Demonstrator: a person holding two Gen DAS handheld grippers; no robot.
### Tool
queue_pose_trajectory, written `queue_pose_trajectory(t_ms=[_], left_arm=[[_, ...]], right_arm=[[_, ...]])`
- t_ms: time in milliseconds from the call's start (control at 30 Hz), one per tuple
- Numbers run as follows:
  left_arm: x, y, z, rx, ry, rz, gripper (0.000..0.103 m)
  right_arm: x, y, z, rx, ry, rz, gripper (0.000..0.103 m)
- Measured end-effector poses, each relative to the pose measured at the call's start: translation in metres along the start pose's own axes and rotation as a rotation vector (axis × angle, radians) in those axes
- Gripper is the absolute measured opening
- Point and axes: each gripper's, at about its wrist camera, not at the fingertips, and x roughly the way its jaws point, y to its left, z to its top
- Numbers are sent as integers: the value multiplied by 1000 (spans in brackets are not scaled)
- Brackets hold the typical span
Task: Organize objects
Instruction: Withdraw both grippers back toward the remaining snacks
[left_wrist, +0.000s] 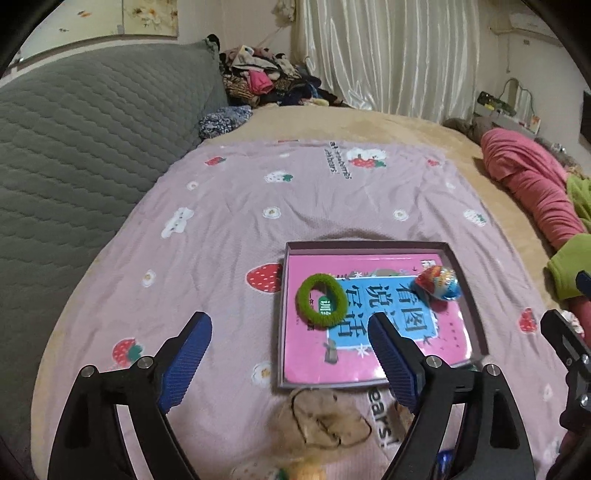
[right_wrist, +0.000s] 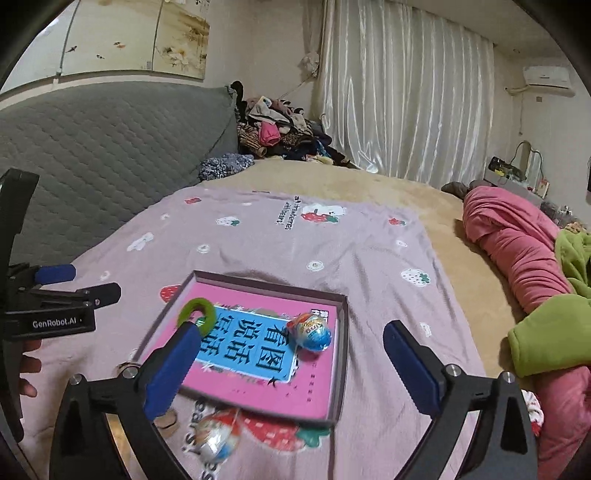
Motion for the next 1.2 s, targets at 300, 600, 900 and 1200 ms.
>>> queue_pose_trajectory(t_ms=[300,600,900,1200], left_arm=[[-59,16,-27,9,-30,-3,88],[-86,25,-62,6,-14,-20,89],[-88,21,-102,18,28,-28,89],[-81,13,-134,38,66,-27,89]], right_arm=[[-56,26,-2,-32,-2,-19,101],[-90,48,-24,-57,26,-24,101],[-106,54,-54,-67,69,-47,102],[-105,50,-85,-68,135,-84,102]])
